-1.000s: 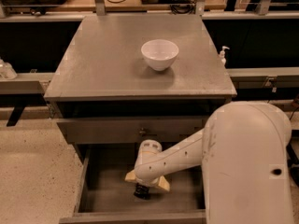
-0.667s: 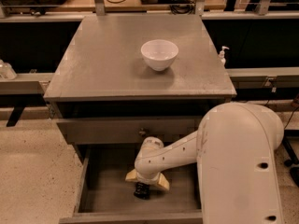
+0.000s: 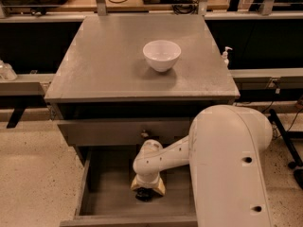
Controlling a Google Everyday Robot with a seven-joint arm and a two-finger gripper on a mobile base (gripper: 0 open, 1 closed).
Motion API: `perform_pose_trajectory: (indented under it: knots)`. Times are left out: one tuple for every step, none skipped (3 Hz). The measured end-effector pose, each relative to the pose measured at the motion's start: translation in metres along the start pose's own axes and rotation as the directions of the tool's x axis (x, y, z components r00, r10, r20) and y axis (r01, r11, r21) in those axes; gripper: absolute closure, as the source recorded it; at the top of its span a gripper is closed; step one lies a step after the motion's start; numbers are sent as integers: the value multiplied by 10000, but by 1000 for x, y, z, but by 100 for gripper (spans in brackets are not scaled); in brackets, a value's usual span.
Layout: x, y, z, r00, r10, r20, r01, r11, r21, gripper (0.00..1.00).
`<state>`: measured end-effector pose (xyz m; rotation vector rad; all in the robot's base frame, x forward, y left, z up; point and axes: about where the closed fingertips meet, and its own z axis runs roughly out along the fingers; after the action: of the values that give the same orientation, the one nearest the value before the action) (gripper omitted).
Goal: Pick rxbar chocolate from middle drawer and place on counter
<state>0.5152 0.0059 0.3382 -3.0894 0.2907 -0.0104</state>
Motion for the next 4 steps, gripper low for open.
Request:
perform_pose_trajectory:
  knots:
    - [-7,-8,-9,9998,-192,-21,193,9993,330,50]
    - [-18,-15,-27,9992,-348,-220,371,9931,1110,73]
    - [-31,-21,-32,9993,-342,-154,365,9823,1837,95]
    - [-38,-21,-37,9998,-97,-144,127,9744,2244,100]
